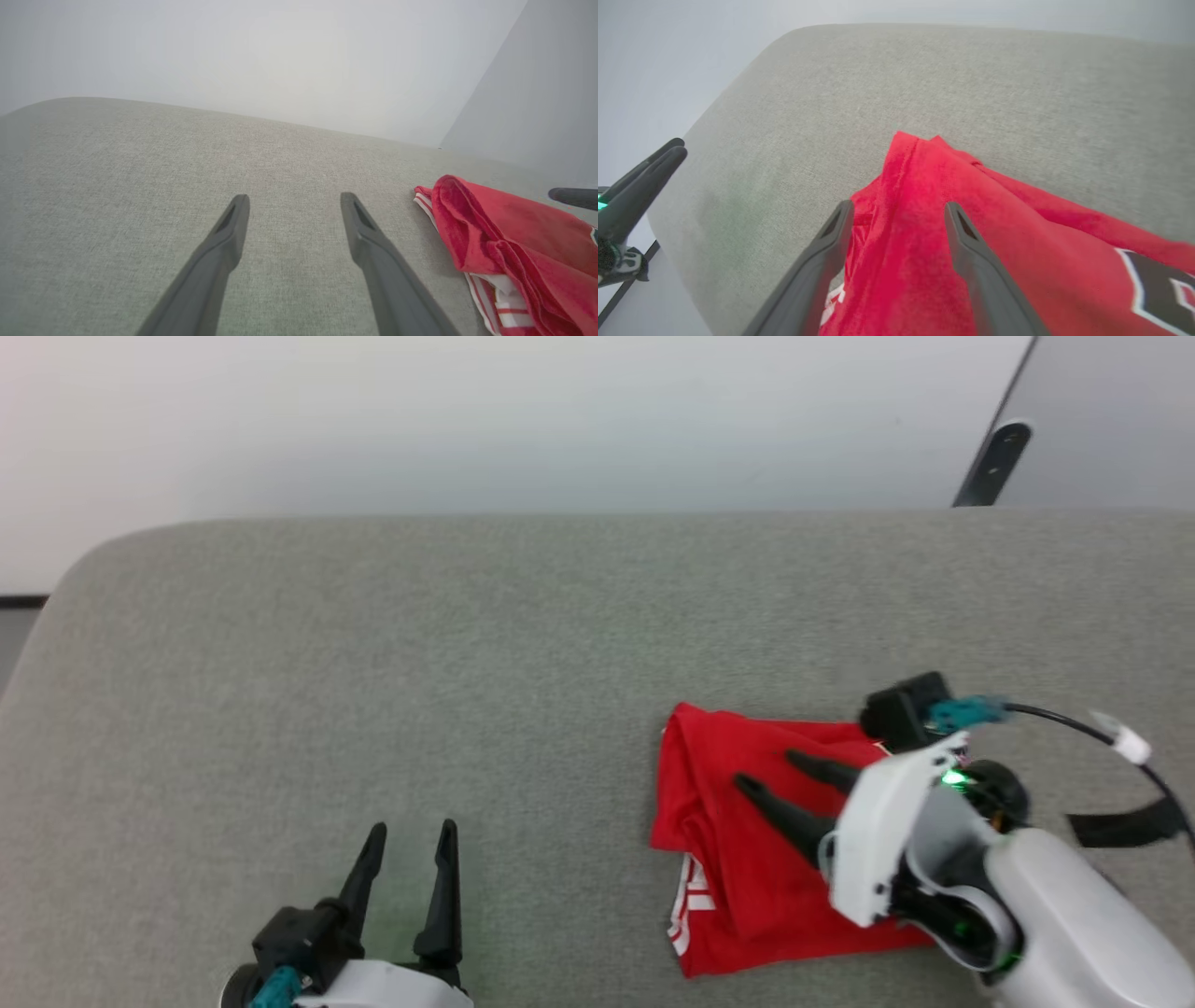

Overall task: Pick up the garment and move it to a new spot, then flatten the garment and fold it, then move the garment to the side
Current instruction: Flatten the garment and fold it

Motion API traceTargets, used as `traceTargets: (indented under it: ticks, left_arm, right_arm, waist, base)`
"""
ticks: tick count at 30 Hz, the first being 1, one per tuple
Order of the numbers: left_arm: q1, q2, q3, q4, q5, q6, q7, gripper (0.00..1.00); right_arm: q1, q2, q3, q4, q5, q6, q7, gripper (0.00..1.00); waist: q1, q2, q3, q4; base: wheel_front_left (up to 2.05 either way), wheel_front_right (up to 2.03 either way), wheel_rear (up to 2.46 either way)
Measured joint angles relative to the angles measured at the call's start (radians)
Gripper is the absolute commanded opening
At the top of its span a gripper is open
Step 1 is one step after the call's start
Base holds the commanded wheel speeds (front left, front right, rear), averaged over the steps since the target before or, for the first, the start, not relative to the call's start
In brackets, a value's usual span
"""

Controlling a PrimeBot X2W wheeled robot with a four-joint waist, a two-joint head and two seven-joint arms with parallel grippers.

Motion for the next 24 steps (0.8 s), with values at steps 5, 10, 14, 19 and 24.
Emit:
traceTargets:
  ticks: [5,10,14,19,24]
  left_arm:
    - [-0.03,-0.001,0.026,0.029,0.005,-0.011,0.0,1.0]
    - [-0.058,0.005,0.039,0.049,0.038,-0.025,0.0,1.0]
    - [-0.058,0.014,0.045,0.05,0.051,-0.038,0.0,1.0]
    - [-0.035,0.029,0.046,0.049,0.09,-0.039,0.0,1.0]
    - [0.009,0.033,0.049,0.034,0.107,-0.042,0.0,1.0]
  right_arm:
    - [0.036,-0.08,-0.015,-0.039,0.002,0.0,-0.095,1.0]
    - [0.077,-0.153,-0.061,-0.036,-0.032,0.0,-0.204,1.0]
    - [0.132,-0.17,-0.116,-0.015,-0.054,0.0,-0.282,1.0]
    - [0.211,-0.166,-0.211,-0.004,-0.068,0.0,-0.37,1.0]
    - [0.304,-0.144,-0.29,-0.027,-0.086,0.0,-0.42,1.0]
  waist:
    - [-0.0001,0.0,-0.027,-0.033]
    - [-0.0001,0.0,-0.052,-0.07]
    - [0.0,0.0,-0.075,-0.093]
    - [0.0,0.0,-0.1,-0.115]
    - [-0.0001,0.0,-0.111,-0.123]
  base:
    - [0.0,0.0,0.0]
    - [0.0,0.0,0.0]
    - [0.0,0.0,0.0]
    - [0.0,0.0,0.0]
    - [0.0,0.0,0.0]
